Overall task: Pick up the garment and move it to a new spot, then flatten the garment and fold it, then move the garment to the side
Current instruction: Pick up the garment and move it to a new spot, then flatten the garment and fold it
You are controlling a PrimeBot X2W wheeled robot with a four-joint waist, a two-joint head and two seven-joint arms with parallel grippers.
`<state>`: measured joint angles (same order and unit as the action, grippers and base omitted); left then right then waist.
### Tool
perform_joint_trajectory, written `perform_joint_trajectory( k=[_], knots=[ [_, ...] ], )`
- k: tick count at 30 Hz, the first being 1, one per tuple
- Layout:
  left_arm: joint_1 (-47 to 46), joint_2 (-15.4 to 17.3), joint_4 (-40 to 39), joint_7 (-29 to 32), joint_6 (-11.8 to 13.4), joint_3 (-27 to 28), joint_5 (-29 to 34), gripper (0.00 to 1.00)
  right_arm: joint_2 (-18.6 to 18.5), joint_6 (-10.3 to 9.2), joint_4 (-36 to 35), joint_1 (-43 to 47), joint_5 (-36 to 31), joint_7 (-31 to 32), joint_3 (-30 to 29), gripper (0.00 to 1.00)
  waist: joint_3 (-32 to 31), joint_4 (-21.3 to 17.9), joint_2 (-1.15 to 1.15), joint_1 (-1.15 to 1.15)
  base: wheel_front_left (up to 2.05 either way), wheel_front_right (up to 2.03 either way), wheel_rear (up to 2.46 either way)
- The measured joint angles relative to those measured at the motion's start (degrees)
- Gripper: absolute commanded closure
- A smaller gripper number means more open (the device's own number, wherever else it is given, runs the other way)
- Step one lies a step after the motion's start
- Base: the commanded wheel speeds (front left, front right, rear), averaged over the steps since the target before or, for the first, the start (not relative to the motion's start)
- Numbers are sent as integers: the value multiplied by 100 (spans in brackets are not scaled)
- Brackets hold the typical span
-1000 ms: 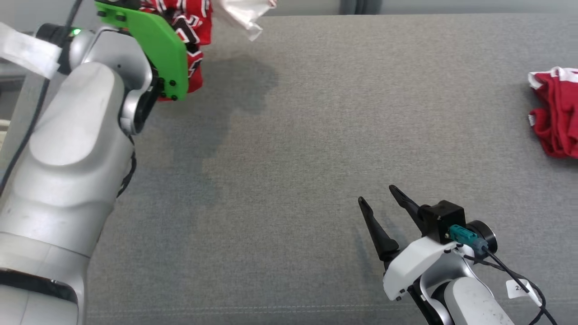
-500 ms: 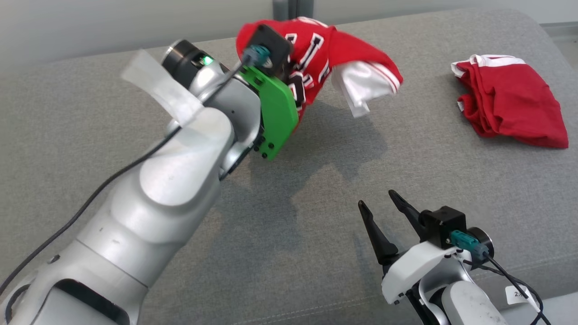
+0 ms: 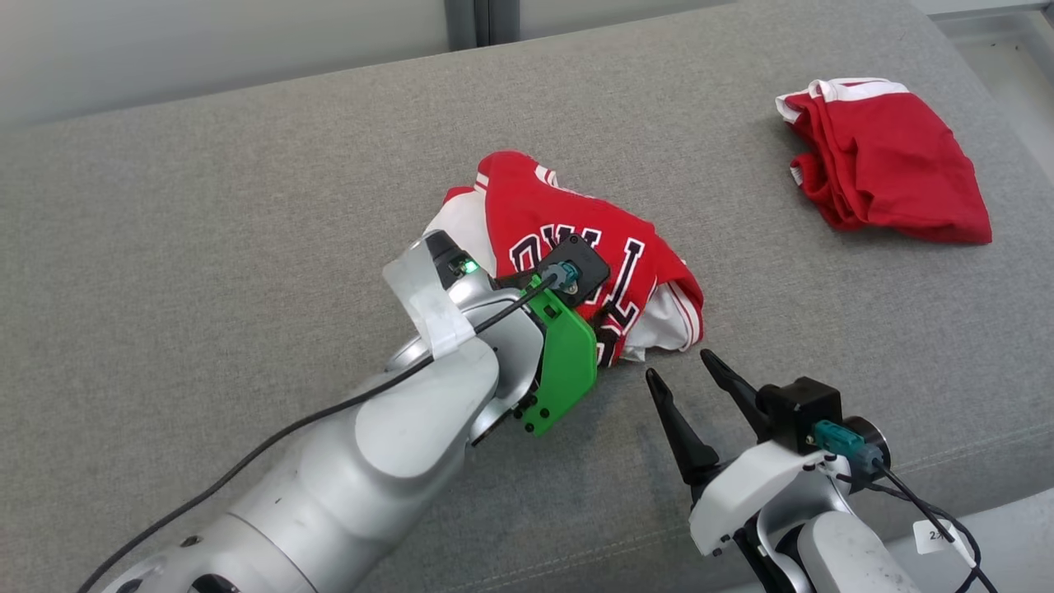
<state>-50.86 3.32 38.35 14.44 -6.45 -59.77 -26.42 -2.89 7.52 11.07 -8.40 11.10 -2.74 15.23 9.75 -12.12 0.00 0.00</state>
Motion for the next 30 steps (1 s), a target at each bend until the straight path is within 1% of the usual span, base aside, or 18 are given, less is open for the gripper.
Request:
perform_joint_trajectory(
  k=[3, 4, 5, 12, 15, 19, 22, 27, 30],
  knots=[
    [95, -18, 7, -69, 10, 20, -160, 0, 0, 0, 30, 2, -1, -5, -32, 0, -48, 13, 0, 0, 0, 0, 0],
    [165, -23, -5, -146, 70, 63, -268, 0, 0, 0, 38, 11, -4, -3, -77, 0, -104, 40, 0, 0, 0, 0, 0],
    [165, -23, -5, -146, 70, 63, -268, 0, 0, 0, 38, 11, -4, -3, -77, 0, -104, 40, 0, 0, 0, 0, 0],
    [435, -25, -275, -392, 392, 531, -825, 0, 2, 0, 34, 161, -68, 71, -211, 0, -363, 204, 0, 0, 0, 0, 0],
    [537, 163, -412, -398, 599, 739, -951, 0, 1, 0, -1, 259, -87, 123, -246, 0, -475, 299, 0, 0, 0, 0, 0],
    [731, 590, -475, -266, 902, 976, -1076, 0, 2, 0, -80, 325, -112, 192, -282, 0, -614, 421, 0, 0, 0, 0, 0],
    [855, 845, -482, -137, 1048, 1111, -1191, 0, 2, 0, -135, 346, -114, 238, -286, 0, -688, 491, 0, 0, 0, 0, 0],
    [1014, 1076, -425, 40, 1158, 1259, -1362, 0, 1, 0, -242, 347, -118, 268, -288, 0, -660, 505, 0, 0, 0, 0, 0],
    [1010, 1171, -293, 176, 1303, 1325, -1408, 0, 1, 0, -290, 341, -123, 275, -291, 0, -515, 447, 0, 0, 0, 0, 0]
  ],
)
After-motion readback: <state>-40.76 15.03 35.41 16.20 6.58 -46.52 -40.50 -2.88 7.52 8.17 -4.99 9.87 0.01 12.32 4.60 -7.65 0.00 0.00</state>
